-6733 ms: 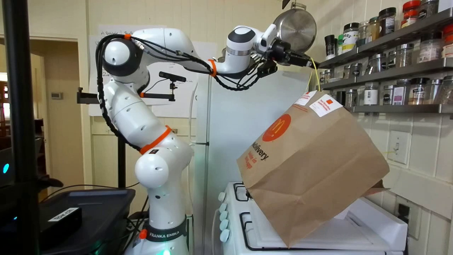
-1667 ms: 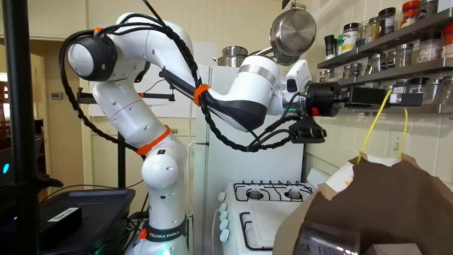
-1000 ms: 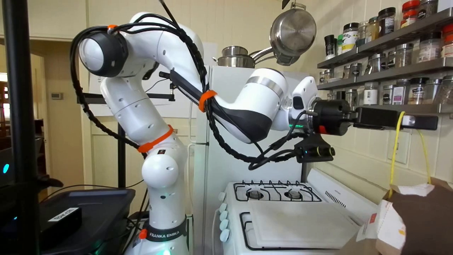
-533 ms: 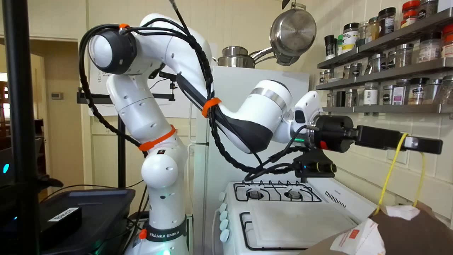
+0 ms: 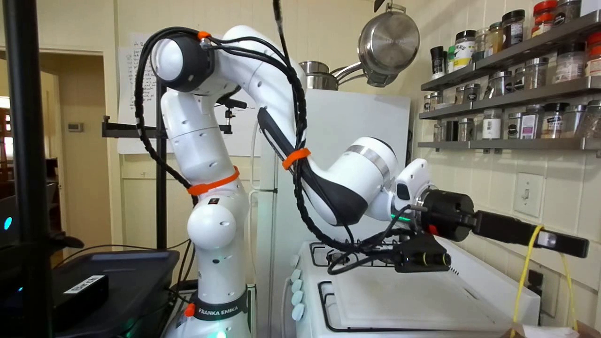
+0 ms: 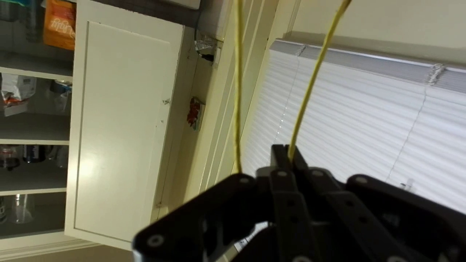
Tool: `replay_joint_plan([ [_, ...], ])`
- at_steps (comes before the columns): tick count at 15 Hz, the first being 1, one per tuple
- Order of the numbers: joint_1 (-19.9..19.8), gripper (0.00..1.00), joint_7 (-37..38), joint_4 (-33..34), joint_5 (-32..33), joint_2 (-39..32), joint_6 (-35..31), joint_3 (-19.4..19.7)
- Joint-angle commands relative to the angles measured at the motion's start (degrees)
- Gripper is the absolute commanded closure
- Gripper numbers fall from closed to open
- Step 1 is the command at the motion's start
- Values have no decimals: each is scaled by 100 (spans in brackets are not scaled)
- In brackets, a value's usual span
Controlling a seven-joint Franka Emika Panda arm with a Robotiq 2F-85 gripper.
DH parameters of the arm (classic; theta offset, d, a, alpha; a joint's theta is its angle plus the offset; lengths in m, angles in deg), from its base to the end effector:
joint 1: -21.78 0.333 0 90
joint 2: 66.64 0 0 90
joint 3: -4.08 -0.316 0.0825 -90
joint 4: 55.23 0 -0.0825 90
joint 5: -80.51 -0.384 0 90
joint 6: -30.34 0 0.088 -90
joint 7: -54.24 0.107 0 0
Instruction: Pick up the paper bag and place it to the immediate right off the stove
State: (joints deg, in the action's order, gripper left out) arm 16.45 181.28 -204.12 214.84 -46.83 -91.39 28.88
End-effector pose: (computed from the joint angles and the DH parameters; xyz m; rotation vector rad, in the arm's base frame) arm 0.3690 -0.2515 0.4033 1.5391 -0.7751 1.3408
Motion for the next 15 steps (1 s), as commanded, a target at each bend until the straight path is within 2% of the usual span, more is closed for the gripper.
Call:
replay_joint_plan([
  [1, -138, 99, 614, 24, 275, -569, 485, -251],
  [11, -470, 99, 1141, 217, 399, -1960, 1284, -651],
  [15, -592, 99, 1271, 355, 258, -2520, 1881, -817],
])
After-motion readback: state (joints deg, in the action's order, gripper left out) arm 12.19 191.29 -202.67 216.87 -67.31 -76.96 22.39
